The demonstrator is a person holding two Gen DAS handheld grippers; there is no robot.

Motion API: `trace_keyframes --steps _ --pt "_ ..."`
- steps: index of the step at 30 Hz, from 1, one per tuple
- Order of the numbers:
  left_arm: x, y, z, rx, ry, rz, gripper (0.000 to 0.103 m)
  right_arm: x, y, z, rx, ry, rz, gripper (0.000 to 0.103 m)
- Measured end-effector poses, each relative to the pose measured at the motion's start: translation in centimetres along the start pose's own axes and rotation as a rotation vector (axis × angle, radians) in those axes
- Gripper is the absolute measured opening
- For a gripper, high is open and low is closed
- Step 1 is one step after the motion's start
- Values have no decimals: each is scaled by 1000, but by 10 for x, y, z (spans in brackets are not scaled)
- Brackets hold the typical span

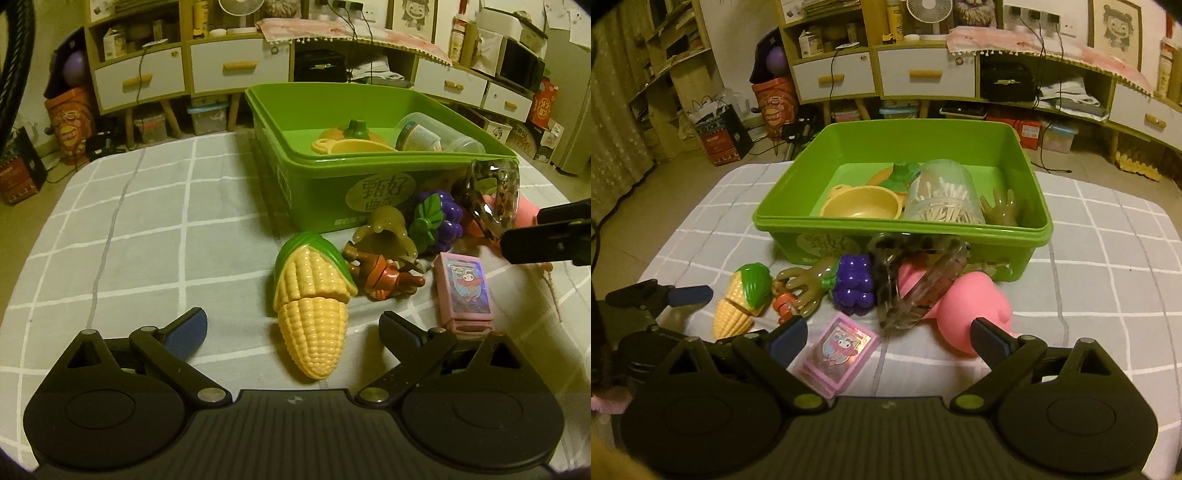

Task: Organize rigid objects
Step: 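Grasp the yellow corn toy with the left tool while the right tool reaches for the dark claw clip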

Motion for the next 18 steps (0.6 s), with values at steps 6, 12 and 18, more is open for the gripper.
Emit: trace_keyframes --steps 6,12,18 --pt "1 -2 0 -1 -1 -7 94 1 -6 6 21 -31 -11 68" --pt "0 -2 1 -14 -13 -12 87 2 -12 9 50 -49 -49 68" --pt "-1 -2 2 -24 -21 -9 79 5 -17 11 69 -76 -81 67"
Point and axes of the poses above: each gripper's, at about its wrist camera, not at the fingertips, and x roughly the way its jaws point, y to its left, z to its top, the point moved 4 cm from there along x, roughly the way its jaws point, and after that the axes turned 14 degrees about x, right-handed, at the moved point
